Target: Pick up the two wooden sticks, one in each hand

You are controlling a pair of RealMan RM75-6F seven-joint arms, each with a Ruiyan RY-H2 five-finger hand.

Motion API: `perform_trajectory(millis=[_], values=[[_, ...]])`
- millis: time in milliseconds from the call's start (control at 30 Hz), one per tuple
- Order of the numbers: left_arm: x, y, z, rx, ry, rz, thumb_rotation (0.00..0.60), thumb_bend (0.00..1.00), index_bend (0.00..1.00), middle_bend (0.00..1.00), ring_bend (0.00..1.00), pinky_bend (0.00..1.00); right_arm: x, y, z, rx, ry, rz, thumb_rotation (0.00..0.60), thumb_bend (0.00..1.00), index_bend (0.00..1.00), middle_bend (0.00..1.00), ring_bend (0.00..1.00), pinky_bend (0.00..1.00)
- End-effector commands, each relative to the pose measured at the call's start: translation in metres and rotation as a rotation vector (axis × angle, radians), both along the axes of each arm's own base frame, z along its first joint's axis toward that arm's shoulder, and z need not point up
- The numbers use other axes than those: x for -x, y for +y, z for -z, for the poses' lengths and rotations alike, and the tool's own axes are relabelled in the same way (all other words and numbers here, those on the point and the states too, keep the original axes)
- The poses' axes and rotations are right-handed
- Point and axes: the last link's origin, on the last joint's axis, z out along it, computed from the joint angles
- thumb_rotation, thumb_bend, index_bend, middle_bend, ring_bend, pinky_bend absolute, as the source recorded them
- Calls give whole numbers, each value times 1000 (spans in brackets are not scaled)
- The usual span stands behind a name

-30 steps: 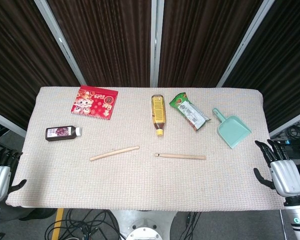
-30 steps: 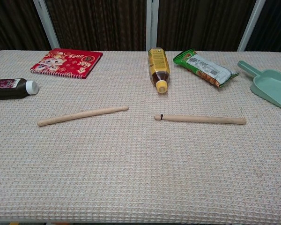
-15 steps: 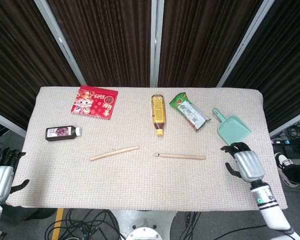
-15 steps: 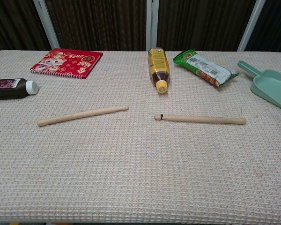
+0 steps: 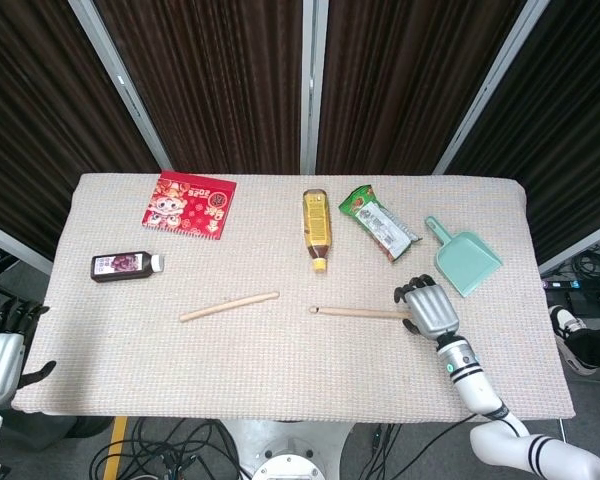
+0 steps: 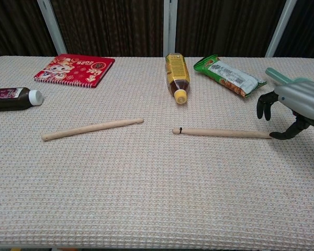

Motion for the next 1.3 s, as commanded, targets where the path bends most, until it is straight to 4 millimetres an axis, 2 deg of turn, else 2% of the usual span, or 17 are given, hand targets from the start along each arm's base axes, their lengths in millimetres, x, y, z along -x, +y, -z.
perform_trajectory(millis=[33,433,1300], values=[[2,-1,0,2,-2,-3,600,124,204,145,63,62,-2,0,9,-10,17,-14,600,141,473,480,280,229],[8,-2,-1,-2,-10,-6,600,124,204,145,63,62,-2,-1,22,-12,37,-16,600,276,481,512,308,229],[13,-5,-3,-9,-15,-14,600,124,204,145,62,62,-7,-4,37,-36,32,-14,600,293,485,524,324,234]])
